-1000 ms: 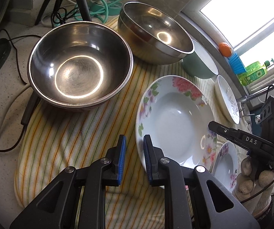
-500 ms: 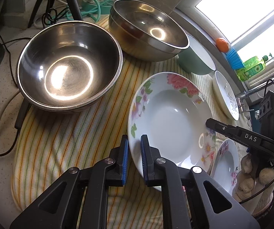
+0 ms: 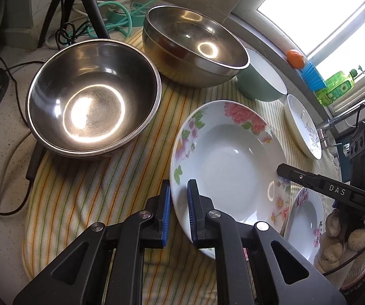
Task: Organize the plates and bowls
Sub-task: 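Lift the pink-rose plate and carry it over the pink-blossom plate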
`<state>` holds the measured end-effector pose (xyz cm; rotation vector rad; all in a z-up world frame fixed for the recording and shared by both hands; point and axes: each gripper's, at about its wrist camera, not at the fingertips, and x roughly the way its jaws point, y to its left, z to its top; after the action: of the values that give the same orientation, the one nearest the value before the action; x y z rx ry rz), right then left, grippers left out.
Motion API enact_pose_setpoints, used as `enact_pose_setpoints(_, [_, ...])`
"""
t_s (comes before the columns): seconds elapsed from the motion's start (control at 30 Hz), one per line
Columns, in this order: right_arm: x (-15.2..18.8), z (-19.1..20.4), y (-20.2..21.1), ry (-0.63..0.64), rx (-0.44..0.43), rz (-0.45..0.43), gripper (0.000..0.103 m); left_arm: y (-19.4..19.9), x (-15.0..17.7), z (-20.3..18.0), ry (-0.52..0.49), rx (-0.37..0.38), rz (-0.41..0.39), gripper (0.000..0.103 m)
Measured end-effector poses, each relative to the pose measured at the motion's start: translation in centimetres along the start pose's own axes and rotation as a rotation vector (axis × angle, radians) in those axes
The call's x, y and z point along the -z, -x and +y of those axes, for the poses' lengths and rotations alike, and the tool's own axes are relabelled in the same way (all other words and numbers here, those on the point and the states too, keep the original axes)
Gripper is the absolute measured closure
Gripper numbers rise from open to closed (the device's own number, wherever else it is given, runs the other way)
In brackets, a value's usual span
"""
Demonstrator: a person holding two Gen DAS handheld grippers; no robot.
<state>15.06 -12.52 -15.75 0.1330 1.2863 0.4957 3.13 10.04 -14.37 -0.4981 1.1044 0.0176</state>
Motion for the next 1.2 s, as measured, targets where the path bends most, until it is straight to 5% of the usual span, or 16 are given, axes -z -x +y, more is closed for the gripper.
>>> enact_pose_setpoints(0.6, [1.3,-0.3,2.8,-0.02,-0.025,-0.045,0.092,1.8,0.2,-1.2,-0.033,0.015,-0.034,0.092])
enact_pose_setpoints(1.2, [4.8,-4.2,8.3,-0.11,-0.002,-0.112,0.092,1.8,1.8,-6.2,-0.129,0.09,-0.007,0.092])
